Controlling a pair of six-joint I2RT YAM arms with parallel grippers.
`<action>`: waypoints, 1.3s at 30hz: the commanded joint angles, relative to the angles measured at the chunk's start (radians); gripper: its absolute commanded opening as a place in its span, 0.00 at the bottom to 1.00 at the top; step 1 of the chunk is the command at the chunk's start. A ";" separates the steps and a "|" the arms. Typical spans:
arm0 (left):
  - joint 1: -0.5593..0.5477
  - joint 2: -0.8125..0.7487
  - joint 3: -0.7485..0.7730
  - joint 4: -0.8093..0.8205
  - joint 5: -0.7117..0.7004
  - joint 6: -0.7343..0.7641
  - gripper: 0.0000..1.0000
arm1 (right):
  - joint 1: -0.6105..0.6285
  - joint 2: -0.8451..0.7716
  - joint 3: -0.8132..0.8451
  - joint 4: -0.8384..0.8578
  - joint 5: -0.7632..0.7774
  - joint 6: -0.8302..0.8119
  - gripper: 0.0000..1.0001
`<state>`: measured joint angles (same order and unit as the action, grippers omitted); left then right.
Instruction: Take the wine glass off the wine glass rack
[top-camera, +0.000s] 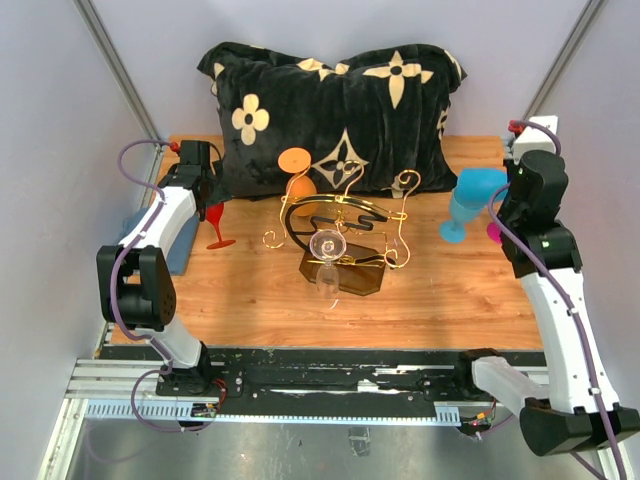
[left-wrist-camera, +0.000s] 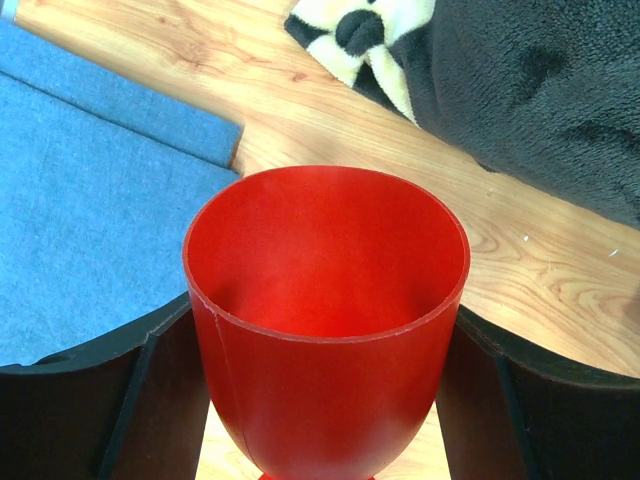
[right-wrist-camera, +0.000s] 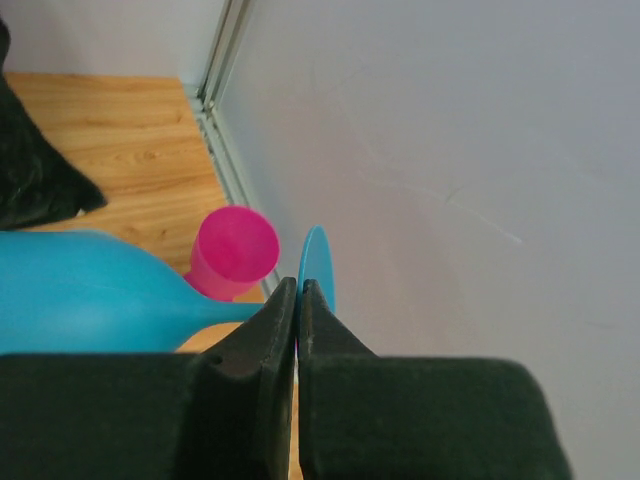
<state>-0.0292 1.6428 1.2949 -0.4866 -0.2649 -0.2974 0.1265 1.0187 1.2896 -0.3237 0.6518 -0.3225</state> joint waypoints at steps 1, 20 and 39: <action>0.005 -0.033 0.000 0.026 0.009 0.000 0.57 | -0.055 -0.071 -0.068 -0.150 -0.100 0.173 0.01; 0.005 -0.070 -0.026 0.036 0.032 -0.003 0.57 | -0.340 -0.277 -0.572 -0.109 -0.648 0.530 0.01; 0.005 -0.067 -0.031 0.038 0.026 0.000 0.57 | -0.729 0.030 -0.861 0.303 -1.432 0.801 0.01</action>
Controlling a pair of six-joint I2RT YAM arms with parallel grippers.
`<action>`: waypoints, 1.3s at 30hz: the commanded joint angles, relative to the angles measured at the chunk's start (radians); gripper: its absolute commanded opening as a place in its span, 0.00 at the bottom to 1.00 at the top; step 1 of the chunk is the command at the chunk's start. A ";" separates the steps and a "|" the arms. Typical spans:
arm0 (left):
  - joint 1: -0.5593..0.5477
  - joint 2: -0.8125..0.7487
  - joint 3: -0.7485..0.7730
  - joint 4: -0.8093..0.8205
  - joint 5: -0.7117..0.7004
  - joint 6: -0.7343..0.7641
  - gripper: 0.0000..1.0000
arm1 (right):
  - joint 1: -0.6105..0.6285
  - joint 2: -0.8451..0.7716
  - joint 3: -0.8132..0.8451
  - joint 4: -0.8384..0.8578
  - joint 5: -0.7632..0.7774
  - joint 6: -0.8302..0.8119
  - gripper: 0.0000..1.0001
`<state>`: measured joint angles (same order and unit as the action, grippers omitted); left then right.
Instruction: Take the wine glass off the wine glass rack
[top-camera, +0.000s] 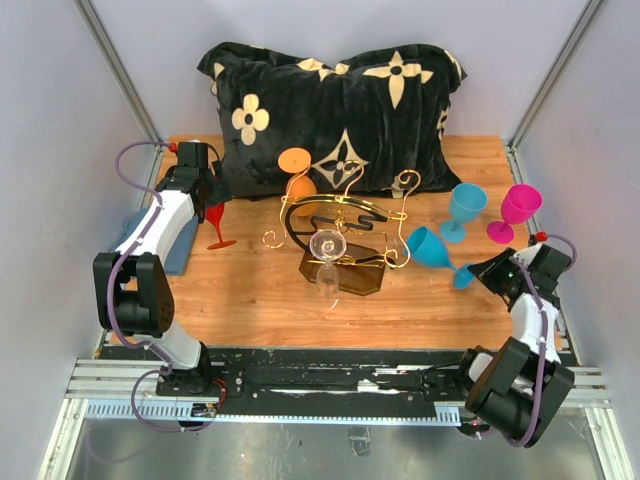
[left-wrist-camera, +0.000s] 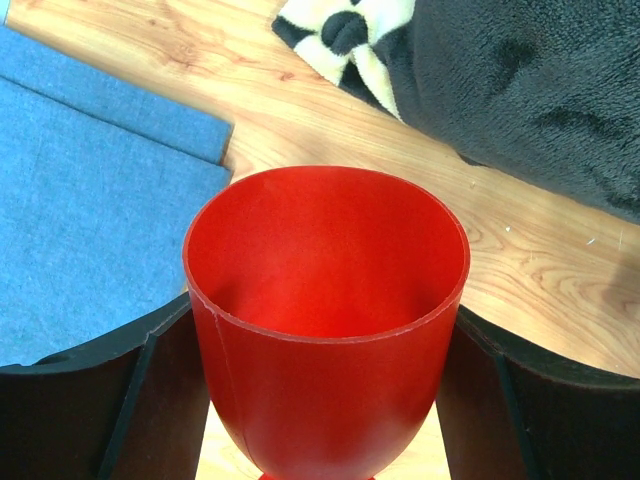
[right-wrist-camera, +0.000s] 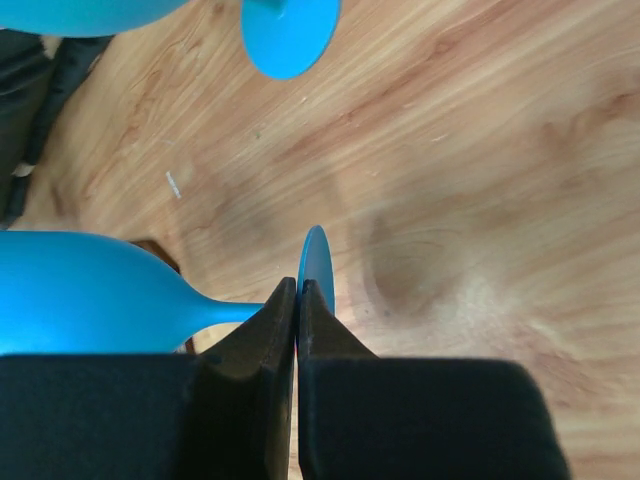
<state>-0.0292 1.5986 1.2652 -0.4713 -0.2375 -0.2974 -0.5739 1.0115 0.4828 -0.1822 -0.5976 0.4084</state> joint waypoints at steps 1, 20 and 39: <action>0.005 -0.021 0.000 0.020 -0.002 0.000 0.57 | -0.032 0.059 -0.065 0.192 -0.204 0.079 0.01; 0.005 -0.022 -0.001 0.024 -0.023 0.002 0.57 | -0.055 0.570 -0.196 0.785 -0.451 0.258 0.01; 0.005 -0.026 0.000 0.027 -0.025 0.009 0.57 | -0.059 0.735 -0.153 0.713 -0.423 0.161 0.08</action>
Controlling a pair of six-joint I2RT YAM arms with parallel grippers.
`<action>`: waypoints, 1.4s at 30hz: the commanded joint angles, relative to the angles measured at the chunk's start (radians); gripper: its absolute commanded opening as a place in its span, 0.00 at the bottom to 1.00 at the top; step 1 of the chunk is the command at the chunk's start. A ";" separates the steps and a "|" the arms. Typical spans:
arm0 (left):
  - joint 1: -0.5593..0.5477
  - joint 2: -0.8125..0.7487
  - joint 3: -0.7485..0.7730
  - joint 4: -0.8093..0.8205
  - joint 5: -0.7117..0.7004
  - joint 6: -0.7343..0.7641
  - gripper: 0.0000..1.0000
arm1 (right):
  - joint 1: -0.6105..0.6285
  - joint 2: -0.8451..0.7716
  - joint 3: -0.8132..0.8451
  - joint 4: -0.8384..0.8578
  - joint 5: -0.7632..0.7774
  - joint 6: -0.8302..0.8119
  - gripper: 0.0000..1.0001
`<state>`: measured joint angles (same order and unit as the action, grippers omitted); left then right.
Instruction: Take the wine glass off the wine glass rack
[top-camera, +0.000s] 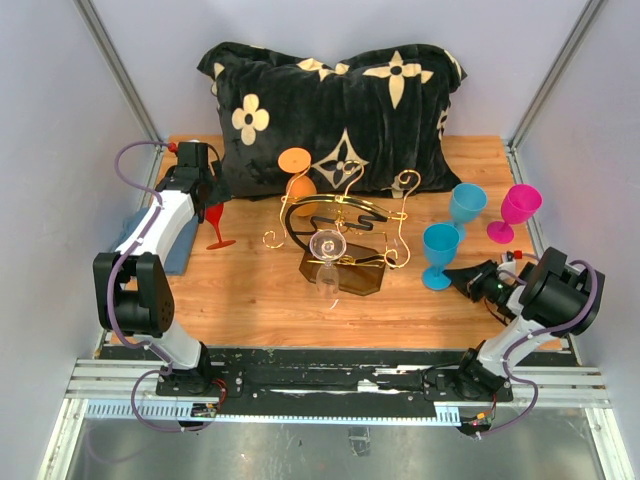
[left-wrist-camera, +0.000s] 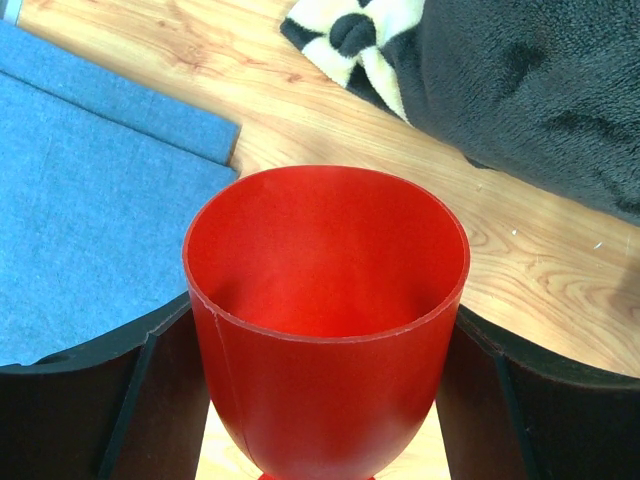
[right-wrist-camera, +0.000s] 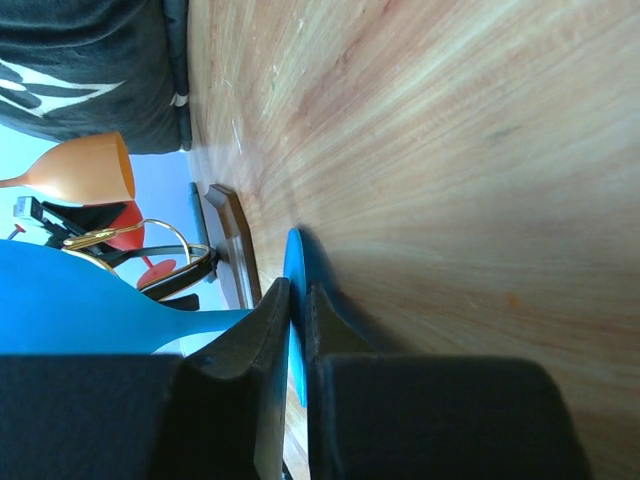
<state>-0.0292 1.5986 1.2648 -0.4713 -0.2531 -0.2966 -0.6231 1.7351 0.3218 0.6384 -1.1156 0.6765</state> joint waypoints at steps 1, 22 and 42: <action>0.005 -0.026 0.000 0.027 -0.008 0.008 0.57 | -0.010 0.009 0.013 -0.127 0.103 -0.119 0.09; 0.005 -0.013 -0.022 0.041 -0.017 0.008 0.57 | -0.010 -0.357 0.139 -0.760 0.602 -0.367 0.53; -0.097 -0.257 -0.450 0.792 -0.372 0.093 0.44 | -0.009 -0.647 0.113 -0.750 0.670 -0.281 0.61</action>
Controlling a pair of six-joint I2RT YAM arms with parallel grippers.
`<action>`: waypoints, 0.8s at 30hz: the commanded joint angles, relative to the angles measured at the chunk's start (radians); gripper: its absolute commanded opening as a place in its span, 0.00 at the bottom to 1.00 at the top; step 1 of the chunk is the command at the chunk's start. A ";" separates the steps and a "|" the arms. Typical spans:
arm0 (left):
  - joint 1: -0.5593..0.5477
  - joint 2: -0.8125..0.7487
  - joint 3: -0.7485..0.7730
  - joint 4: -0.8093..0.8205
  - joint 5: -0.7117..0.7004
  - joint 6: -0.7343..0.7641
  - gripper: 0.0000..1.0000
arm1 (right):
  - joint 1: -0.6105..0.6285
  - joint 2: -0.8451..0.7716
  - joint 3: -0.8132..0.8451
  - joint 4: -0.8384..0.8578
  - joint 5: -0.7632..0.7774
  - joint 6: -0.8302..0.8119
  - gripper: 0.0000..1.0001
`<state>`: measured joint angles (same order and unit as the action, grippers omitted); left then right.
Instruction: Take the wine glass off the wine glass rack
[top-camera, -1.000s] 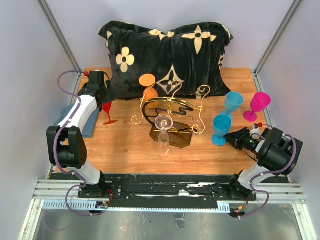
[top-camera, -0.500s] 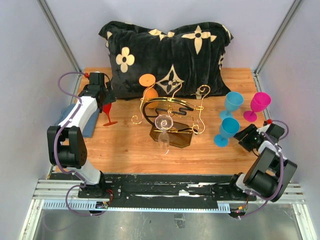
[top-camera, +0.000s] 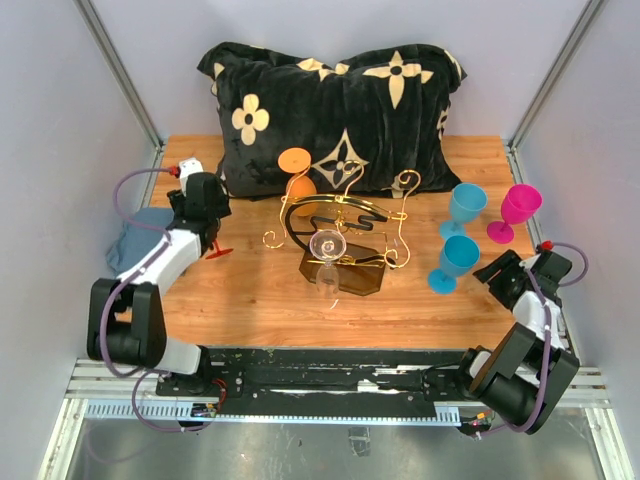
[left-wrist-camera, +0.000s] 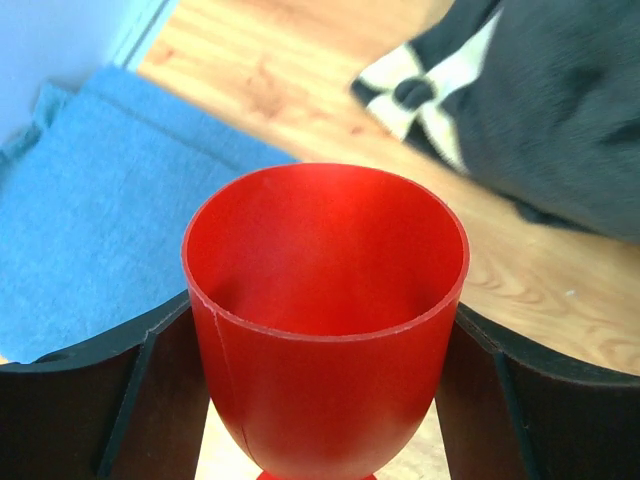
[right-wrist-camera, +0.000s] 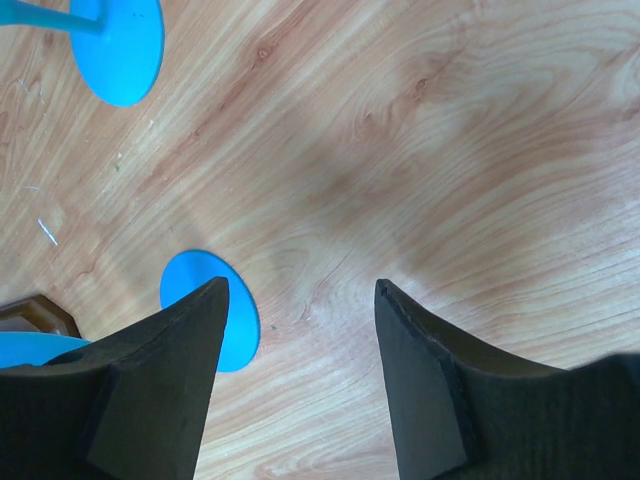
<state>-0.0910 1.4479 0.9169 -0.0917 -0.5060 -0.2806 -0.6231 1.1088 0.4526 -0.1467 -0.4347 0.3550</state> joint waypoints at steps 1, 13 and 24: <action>-0.036 -0.121 -0.123 0.473 -0.118 0.081 0.44 | -0.009 -0.018 -0.008 0.027 -0.013 0.034 0.61; -0.084 0.019 -0.393 1.328 -0.122 0.269 0.33 | -0.010 -0.057 0.010 0.080 -0.054 0.086 0.65; -0.184 0.326 -0.462 1.926 -0.225 0.558 0.37 | -0.010 -0.056 0.018 0.097 -0.119 0.099 0.65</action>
<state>-0.2691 1.7023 0.4507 1.4708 -0.6758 0.1635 -0.6231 1.0454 0.4477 -0.0776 -0.5102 0.4374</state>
